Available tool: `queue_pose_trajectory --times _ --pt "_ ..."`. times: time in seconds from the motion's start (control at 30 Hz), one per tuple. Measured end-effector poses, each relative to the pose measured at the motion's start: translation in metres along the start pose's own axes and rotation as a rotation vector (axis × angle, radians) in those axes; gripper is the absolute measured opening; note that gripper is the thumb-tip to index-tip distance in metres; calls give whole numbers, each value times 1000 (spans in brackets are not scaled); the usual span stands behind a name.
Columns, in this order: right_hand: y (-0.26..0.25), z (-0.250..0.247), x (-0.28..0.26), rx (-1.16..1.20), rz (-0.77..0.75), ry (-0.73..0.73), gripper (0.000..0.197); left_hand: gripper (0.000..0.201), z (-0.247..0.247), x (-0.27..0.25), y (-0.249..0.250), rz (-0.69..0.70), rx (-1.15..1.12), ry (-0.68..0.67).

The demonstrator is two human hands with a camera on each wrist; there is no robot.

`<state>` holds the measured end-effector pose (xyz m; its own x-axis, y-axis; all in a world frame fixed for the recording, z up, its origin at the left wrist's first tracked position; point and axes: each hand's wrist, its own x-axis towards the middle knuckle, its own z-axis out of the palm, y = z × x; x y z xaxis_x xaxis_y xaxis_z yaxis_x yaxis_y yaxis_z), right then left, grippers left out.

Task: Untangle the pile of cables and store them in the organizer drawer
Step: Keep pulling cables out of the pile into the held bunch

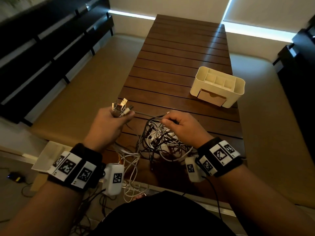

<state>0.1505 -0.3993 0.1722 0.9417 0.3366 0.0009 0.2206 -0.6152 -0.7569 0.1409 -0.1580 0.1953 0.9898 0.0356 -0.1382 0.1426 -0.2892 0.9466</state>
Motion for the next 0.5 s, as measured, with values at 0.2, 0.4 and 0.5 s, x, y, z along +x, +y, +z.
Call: queue_pose_trajectory --times 0.2,0.4,0.5 --pt "-27 -4 3 32 -141 67 18 28 -2 -3 -4 -18 42 7" --pt "-43 -2 7 15 -160 28 17 10 7 -19 8 217 58 32" --pt "-46 5 5 51 -183 38 17 11 12 -23 9 266 141 -125"
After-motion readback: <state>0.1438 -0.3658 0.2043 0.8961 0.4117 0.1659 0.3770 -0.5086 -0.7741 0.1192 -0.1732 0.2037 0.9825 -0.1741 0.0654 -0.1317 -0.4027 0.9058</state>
